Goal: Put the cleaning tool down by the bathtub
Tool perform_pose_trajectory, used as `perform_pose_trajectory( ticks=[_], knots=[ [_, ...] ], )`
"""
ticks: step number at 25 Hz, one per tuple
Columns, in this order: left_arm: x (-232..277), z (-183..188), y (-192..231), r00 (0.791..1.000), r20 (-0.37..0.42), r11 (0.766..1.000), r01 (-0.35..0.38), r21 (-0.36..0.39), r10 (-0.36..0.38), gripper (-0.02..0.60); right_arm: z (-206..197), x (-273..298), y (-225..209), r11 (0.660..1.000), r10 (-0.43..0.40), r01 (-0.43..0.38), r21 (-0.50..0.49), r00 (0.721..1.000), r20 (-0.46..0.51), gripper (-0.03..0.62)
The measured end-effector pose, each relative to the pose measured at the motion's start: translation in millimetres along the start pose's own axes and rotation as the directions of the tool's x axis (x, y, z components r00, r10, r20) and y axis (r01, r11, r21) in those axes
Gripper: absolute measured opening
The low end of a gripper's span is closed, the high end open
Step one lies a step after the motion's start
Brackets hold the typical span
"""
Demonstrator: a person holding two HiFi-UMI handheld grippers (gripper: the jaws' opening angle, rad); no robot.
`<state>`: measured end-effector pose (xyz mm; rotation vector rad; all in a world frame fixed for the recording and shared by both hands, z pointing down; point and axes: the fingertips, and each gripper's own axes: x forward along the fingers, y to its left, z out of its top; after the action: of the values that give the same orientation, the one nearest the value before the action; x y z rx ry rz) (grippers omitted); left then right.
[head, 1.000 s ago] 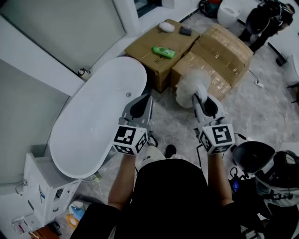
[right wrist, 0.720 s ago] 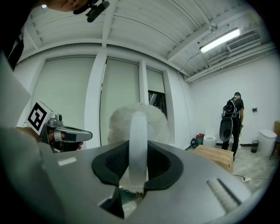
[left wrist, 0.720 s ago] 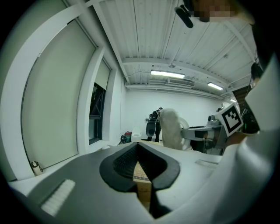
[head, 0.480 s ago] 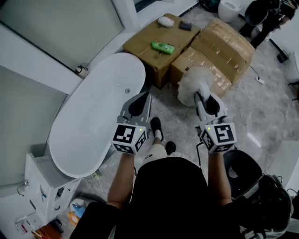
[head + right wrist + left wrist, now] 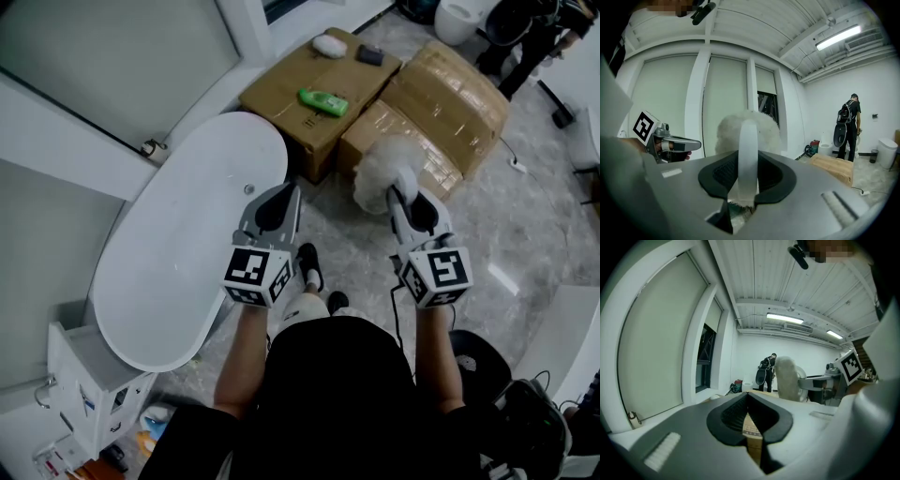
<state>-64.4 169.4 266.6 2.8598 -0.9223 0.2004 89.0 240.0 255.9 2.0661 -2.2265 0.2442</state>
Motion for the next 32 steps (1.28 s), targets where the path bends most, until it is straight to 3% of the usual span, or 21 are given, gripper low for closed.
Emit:
perform_pose_trajectory(
  ticks=[20, 32],
  knots=[
    [94, 37, 125, 0.999, 0.025, 1.0, 0.029, -0.002, -0.029, -0.002, 42, 148, -17, 1.0, -0.028, 0.028, 0.005, 1.0, -0.006, 0.094],
    [116, 29, 173, 0.999, 0.003, 0.999, 0.038, -0.026, -0.038, -0.002, 37, 201, -10, 0.999, -0.042, 0.043, 0.019, 0.998, -0.044, 0.094]
  ],
)
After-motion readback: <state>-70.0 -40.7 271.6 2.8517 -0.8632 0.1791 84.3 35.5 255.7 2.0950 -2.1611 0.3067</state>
